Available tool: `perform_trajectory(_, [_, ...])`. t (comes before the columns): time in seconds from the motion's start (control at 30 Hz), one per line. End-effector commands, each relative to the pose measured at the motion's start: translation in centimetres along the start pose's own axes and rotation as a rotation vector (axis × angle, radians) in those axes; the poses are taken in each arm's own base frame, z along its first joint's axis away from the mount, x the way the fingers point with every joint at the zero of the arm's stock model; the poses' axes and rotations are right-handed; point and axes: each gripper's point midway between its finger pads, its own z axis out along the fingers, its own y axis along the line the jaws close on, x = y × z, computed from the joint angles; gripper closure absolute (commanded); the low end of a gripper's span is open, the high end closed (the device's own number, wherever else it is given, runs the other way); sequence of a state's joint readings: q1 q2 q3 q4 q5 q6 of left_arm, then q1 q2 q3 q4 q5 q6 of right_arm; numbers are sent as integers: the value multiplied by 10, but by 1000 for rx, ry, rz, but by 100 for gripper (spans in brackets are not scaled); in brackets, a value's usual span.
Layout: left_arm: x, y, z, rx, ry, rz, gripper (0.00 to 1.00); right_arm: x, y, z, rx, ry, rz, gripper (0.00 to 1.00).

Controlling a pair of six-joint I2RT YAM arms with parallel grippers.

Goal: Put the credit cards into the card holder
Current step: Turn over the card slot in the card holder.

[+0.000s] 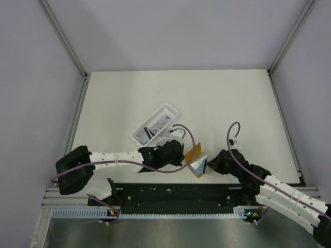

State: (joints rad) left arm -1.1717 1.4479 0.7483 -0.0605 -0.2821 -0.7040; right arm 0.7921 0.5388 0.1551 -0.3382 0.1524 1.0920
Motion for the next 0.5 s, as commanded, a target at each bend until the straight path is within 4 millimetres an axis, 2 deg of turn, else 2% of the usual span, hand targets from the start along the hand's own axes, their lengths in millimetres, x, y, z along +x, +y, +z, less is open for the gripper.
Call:
perform_trajectory(0.0, [-50, -14, -17, 79, -150, -37, 100, 4, -15, -3, 77, 26, -61, 100])
perform_trajectory(0.1, [-57, -22, -14, 130, -141, -41, 100, 7, -17, -2, 81, 39, -63, 100])
perform_trajectory(0.37, [-66, -73, -20, 382, -138, 22, 100, 9, -18, -2, 76, 40, -55, 100])
perform_trajectory(0.4, [-63, -82, -22, 437, -122, 40, 100, 9, -19, -2, 80, 42, -55, 100])
perform_trajectory(0.47, [-59, -86, -14, 448, -99, 59, 100, 10, -20, -2, 80, 42, -55, 100])
